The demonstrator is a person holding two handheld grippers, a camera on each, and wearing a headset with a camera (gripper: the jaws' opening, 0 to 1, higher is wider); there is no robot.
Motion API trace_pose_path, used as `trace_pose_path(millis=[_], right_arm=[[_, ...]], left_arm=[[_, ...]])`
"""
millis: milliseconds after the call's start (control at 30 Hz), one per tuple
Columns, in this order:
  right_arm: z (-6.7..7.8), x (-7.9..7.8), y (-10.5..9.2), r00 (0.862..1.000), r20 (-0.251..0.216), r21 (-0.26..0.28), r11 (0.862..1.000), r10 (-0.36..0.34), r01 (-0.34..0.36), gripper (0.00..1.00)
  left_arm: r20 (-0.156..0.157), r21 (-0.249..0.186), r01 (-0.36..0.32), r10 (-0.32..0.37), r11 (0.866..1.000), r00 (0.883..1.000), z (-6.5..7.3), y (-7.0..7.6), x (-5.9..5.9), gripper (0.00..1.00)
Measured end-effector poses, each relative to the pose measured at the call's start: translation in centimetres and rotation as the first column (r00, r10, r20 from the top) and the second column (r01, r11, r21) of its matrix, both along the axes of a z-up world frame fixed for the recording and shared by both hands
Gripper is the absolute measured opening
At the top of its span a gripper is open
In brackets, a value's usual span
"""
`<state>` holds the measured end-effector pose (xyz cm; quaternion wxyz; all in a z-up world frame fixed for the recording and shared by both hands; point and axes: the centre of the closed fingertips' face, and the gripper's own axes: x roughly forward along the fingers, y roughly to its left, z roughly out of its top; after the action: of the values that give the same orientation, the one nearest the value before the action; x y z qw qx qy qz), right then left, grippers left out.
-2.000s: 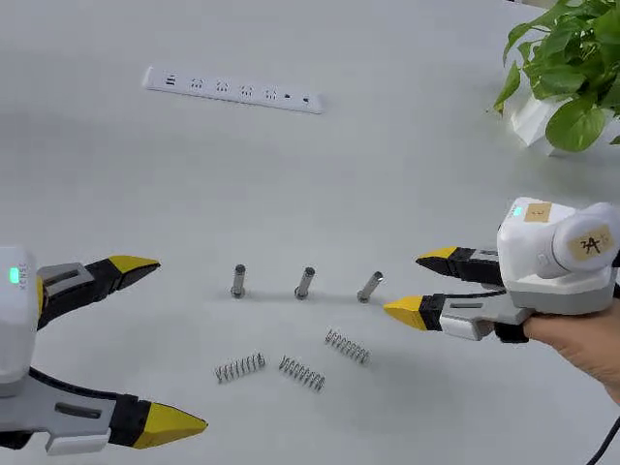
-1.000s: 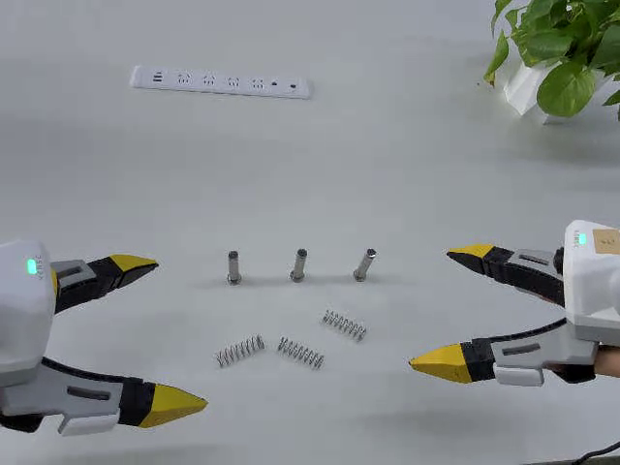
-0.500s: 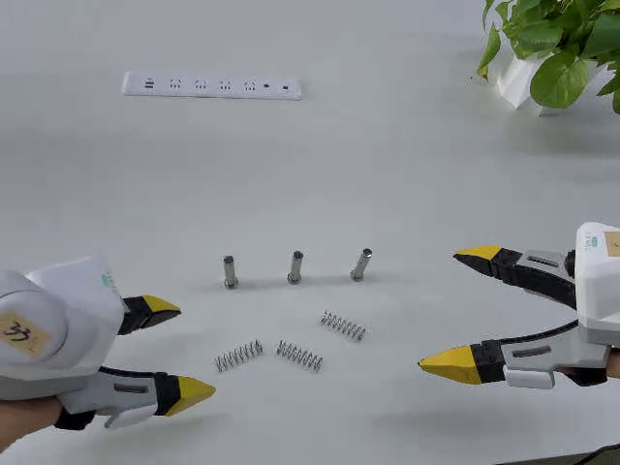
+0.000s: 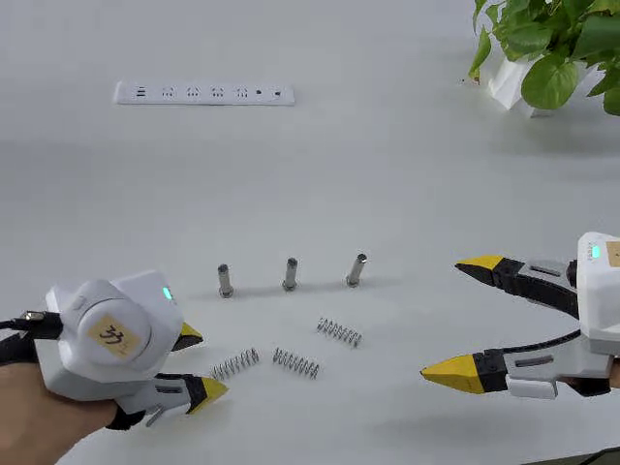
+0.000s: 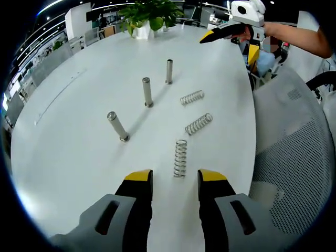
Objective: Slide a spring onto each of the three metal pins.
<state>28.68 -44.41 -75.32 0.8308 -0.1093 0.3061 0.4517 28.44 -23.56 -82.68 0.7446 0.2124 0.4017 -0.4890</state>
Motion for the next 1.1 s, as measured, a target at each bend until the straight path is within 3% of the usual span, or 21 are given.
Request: trace_pose_path(millis=[500, 1100], right_arm=[[0.1, -0.4, -0.3, 1.000, -0.002, -0.002, 1.000, -0.010, 0.010, 0.82], [-0.1, -0.7, -0.2, 1.000, -0.008, 0.004, 1.000, -0.001, 0.001, 0.83]], left_arm=[[-0.025, 0.063, 0.030, -0.028, 0.998, 0.999, -1.5, -0.7, -0.2, 0.20], [0.004, 0.137, 0.085, -0.086, 0.987, 0.996, -1.7, -0.6, 0.1, 0.08]])
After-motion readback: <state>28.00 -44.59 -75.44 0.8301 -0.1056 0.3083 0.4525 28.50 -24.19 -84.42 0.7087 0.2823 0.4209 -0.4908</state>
